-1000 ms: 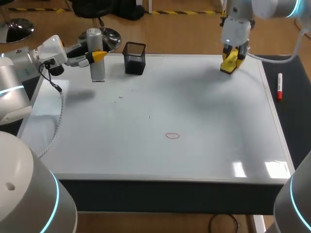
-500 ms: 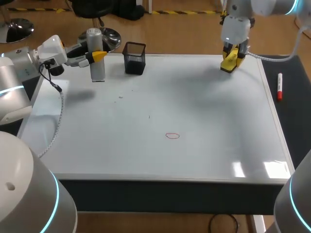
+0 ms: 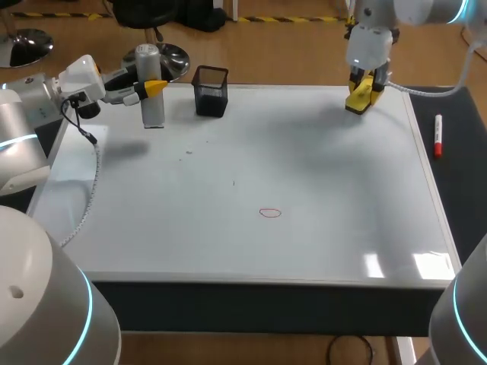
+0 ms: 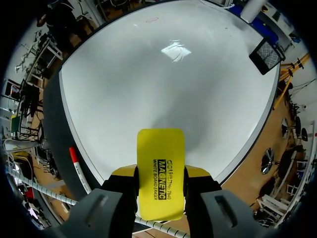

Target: Pick up the inspection probe, press it on each red-marked spot on the whiteboard one by one, put down the probe, pick up the eraser, and wipe off all the red marks.

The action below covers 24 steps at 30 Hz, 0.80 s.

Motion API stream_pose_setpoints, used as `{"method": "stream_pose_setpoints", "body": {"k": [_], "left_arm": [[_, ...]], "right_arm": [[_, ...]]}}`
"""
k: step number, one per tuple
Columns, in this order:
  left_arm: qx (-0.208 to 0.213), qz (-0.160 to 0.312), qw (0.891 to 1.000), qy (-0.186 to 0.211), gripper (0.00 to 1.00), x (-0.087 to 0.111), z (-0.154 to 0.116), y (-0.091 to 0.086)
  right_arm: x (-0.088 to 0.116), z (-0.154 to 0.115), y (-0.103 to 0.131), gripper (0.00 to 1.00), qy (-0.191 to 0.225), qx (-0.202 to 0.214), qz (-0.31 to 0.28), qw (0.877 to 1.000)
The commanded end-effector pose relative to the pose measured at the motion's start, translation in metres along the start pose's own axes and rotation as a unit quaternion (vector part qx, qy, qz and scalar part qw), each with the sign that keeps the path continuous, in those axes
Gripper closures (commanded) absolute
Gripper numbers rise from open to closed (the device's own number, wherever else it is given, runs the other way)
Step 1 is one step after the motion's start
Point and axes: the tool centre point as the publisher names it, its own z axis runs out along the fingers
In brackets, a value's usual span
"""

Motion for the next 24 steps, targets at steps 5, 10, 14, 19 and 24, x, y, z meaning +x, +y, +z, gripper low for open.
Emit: {"method": "stream_pose_setpoints", "body": {"k": [5,10,14,19,24], "left_arm": [[0.0,0.009,1.0,0.009,1.0,0.036,0.009,-0.001],[0.013,0.005,0.999,0.039,1.0,0.077,0.014,-0.001],[0.025,0.004,0.998,0.06,1.0,0.11,0.015,-0.005],[0.029,0.002,0.995,0.098,1.0,0.157,0.023,-0.003],[0.033,-0.006,0.988,0.151,1.0,0.199,0.039,-0.005]], "right_arm": [[0.001,-0.002,0.0,1.0,0.001,0.002,-0.001,1.0],[0.001,-0.002,0.0,1.0,0.001,0.002,-0.001,1.0],[0.001,-0.002,0.0,1.0,0.001,0.002,-0.001,1.0],[0.001,-0.002,0.0,1.0,0.001,0.002,-0.001,1.0],[0.001,-0.002,0.0,1.0,0.001,0.002,-0.001,1.0]]}}
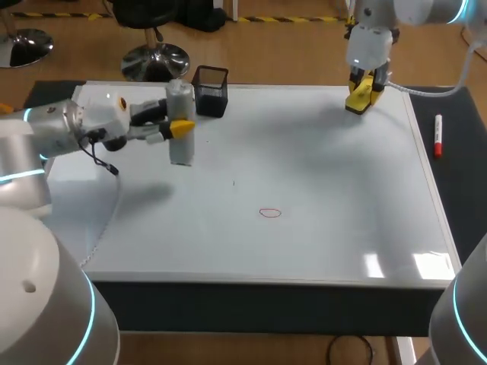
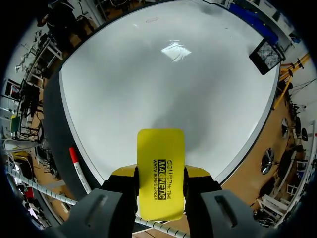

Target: Pick up the inspection probe, press it on each red-marked spot on the whiteboard one by one, put down the probe, pick up the eraser, and wipe off all the red marks.

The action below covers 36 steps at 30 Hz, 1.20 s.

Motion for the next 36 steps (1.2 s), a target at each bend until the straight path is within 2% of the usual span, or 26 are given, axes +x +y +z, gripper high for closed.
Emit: {"method": "stream_pose_setpoints", "body": {"k": [1,8,16,24,30,36], "left_arm": [[-0.003,-0.002,1.0,0.019,1.0,0.027,0.019,-0.002],[0.012,-0.012,0.998,0.069,1.0,0.063,0.047,0.004],[0.019,-0.018,0.993,0.115,1.0,0.088,0.075,0.024],[0.029,-0.034,0.988,0.15,1.0,0.102,0.098,0.046],[0.015,-0.05,0.983,0.175,1.0,0.116,0.12,0.066],[0.014,-0.057,0.981,0.187,1.0,0.124,0.137,0.077]], "right_arm": [[0.001,-0.002,0.0,1.0,0.001,0.002,-0.001,1.0],[0.001,-0.002,0.0,1.0,0.001,0.002,-0.001,1.0],[0.001,-0.002,0.0,1.0,0.001,0.002,-0.001,1.0],[0.001,-0.002,0.0,1.0,0.001,0.002,-0.001,1.0],[0.001,-0.002,0.0,1.0,0.001,0.002,-0.001,1.0],[0.001,-0.002,0.0,1.0,0.001,0.002,-0.001,1.0]]}}
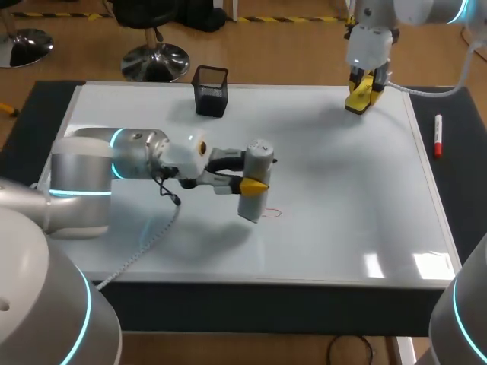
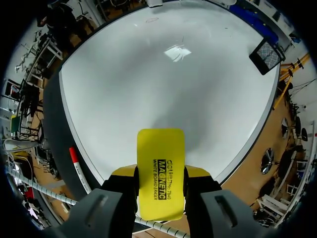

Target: Pick up the inspection probe, press it on each red-marked spot on the whiteboard one by one, put down the probe, pick up the eraser, and wipe off all the red marks.

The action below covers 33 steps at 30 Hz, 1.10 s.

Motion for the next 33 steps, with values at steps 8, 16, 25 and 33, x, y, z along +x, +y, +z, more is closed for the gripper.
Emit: {"method": "stream_pose_setpoints", "body": {"k": [8,16,25,33], "left_arm": [[0.003,0.004,1.0,0.026,1.0,-0.015,0.02,0.021],[-0.003,0.001,1.0,0.024,1.0,-0.03,0.016,0.032],[-0.007,-0.002,1.0,0.015,1.0,-0.043,0.017,0.04],[-0.02,-0.005,1.0,0.008,1.0,-0.049,0.015,0.047]], "right_arm": [[0.001,-0.002,0.0,1.0,0.001,0.002,-0.001,1.0],[0.001,-0.002,0.0,1.0,0.001,0.002,-0.001,1.0],[0.001,-0.002,0.0,1.0,0.001,0.002,-0.001,1.0],[0.001,-0.002,0.0,1.0,0.001,0.002,-0.001,1.0]]}}
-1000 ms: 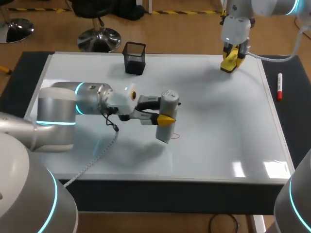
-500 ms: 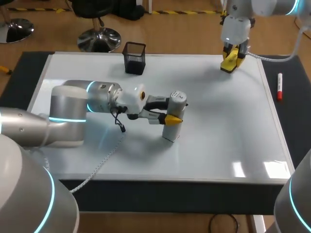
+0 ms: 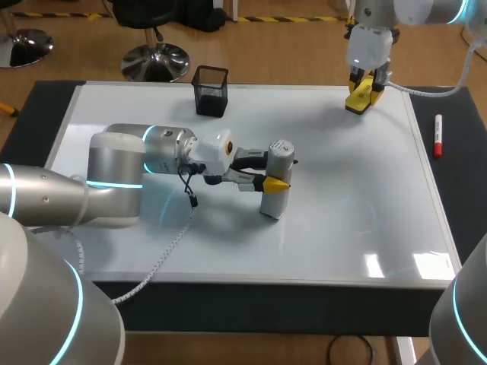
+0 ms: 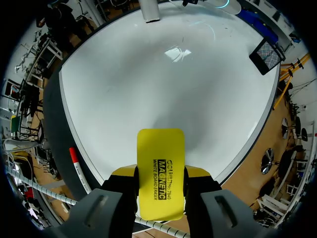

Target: Pick up the inspection probe, press it on each red-marked spot on the whiteboard one by one, put down the probe, pick up the eraser, and wipe off all the red marks.

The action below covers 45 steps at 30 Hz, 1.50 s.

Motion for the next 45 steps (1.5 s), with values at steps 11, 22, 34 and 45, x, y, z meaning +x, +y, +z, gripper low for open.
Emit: {"method": "stream_pose_setpoints", "body": {"k": [11,22,34,45], "left_arm": [[-0.022,-0.002,1.0,-0.014,1.0,-0.001,-0.014,0.008],[-0.025,-0.002,1.0,-0.012,1.0,0.0,-0.013,0.009],[-0.018,0.011,1.0,-0.017,1.0,0.0,-0.018,-0.006],[-0.005,0.037,0.999,-0.024,1.0,-0.001,-0.026,-0.035]], "right_arm": [[0.001,-0.002,0.0,1.0,0.001,0.002,-0.001,1.0],[0.001,-0.002,0.0,1.0,0.001,0.002,-0.001,1.0],[0.001,-0.002,0.0,1.0,0.001,0.002,-0.001,1.0],[0.001,-0.002,0.0,1.0,0.001,0.002,-0.001,1.0]]}}
